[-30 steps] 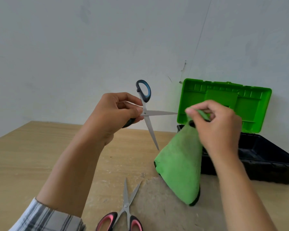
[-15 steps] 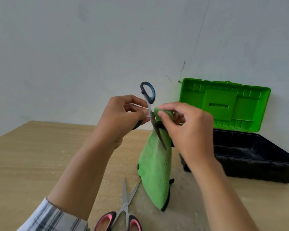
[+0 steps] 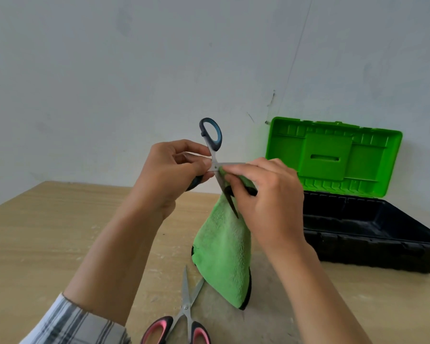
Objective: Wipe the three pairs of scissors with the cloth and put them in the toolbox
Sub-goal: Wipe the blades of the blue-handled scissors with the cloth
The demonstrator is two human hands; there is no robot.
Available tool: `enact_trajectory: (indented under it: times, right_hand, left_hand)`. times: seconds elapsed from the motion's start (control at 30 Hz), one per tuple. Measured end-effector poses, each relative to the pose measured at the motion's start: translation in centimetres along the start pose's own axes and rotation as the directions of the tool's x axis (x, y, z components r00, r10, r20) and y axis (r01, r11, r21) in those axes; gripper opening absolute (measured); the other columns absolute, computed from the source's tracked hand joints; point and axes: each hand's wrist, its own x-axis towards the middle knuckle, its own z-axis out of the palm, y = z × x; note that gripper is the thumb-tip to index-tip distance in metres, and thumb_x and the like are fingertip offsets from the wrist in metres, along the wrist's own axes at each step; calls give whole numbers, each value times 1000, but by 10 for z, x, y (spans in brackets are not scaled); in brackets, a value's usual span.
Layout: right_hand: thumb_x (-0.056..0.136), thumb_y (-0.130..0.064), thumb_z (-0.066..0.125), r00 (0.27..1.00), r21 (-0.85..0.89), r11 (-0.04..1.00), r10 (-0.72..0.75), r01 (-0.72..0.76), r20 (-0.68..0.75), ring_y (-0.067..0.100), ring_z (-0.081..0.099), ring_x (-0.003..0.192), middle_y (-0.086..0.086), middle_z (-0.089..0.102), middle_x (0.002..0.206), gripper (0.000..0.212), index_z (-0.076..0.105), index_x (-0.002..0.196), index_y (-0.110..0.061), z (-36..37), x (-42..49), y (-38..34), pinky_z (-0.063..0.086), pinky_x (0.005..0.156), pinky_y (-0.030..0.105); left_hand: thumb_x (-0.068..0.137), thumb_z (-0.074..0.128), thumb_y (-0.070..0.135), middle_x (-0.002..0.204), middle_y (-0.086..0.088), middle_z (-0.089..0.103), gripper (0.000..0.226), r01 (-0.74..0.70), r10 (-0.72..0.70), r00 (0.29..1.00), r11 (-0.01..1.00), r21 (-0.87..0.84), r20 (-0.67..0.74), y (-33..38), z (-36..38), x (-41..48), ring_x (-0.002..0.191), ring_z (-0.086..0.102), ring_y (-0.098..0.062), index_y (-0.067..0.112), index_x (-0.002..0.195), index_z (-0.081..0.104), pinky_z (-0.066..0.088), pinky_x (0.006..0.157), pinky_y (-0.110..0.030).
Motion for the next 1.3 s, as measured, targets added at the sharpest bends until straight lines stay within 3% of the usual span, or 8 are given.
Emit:
enact_trajectory:
  times: [0.23, 0.53, 0.77, 1.0, 1.1, 1.17, 1.23, 1.3]
  right_hand:
    - [86, -21, 74, 994, 140, 989, 59, -46, -90, 18, 64, 74, -5, 73, 79, 11, 81, 94, -24, -9, 7, -6, 53, 65, 42]
    - [88, -21, 71, 992, 29, 999, -9, 13, -123, 22, 57, 73, -3, 66, 76, 13, 80, 97, -21, 4, -1, -12, 48, 66, 42]
    - [86, -17, 73, 987, 35, 995, 94, -90, -128, 21, 58, 69, -9, 61, 73, 11, 80, 92, -21, -7, 4, 11, 49, 62, 39]
    - [86, -18, 76, 974, -6, 976, 219, -219, -57, 15, 64, 71, -13, 66, 76, 9, 81, 92, -22, -21, 6, 34, 43, 60, 23]
    - [88, -19, 75, 872, 200, 850, 486, -487, 57, 8, 72, 81, -11, 77, 84, 10, 80, 90, -27, -36, 9, 57, 56, 77, 22]
    - [90, -13, 72, 761, 460, 629, 622, -626, 185, 9, 73, 81, -9, 78, 80, 12, 79, 90, -23, -46, 13, 61, 60, 79, 26]
    - [92, -10, 69, 735, 558, 514, 612, -651, 293, 8, 71, 79, -7, 77, 78, 12, 77, 90, -19, -53, 18, 56, 58, 74, 21]
    - [92, -12, 70, 780, 534, 574, 514, -621, 356, 8, 72, 80, -4, 78, 82, 10, 77, 91, -19, -57, 20, 48, 57, 76, 22]
  left_hand:
    - [85, 66, -9, 83, -24, 66, 13, -74, 76, 997, 996, 51, -24, 5, -3, -2, 67, 70, -21, 2, 90, 70, 61, 71, -28]
    - [85, 65, -8, 69, -10, 67, 15, -76, 73, 997, 993, 93, 26, 2, 7, -5, 60, 67, -19, 6, 89, 70, 60, 66, -26]
    - [86, 64, -8, 65, -7, 67, 13, -40, 39, 999, 997, 62, 21, 6, -5, -1, 61, 69, -20, 3, 90, 69, 60, 76, -33]
    - [86, 64, -8, 75, -15, 68, 12, -7, 4, 999, 997, 71, 48, 4, -6, -1, 61, 69, -19, 2, 90, 69, 61, 73, -29]
    - [86, 64, -7, 71, -11, 69, 11, 24, -29, 995, 998, 51, 96, 6, -11, -1, 64, 70, -20, 1, 91, 70, 61, 74, -28]
    - [86, 65, -5, 67, -7, 69, 10, 31, -39, 989, 998, 57, 145, 8, -11, -1, 66, 70, -19, 1, 92, 71, 61, 75, -28]
    - [86, 66, -4, 67, -7, 70, 10, 32, -45, 982, 997, 70, 184, 10, -11, -4, 67, 70, -17, 3, 91, 72, 60, 74, -27]
    - [86, 66, -4, 67, -8, 70, 11, 30, -45, 978, 997, 74, 203, 10, -9, -5, 66, 71, -17, 4, 89, 72, 60, 73, -25]
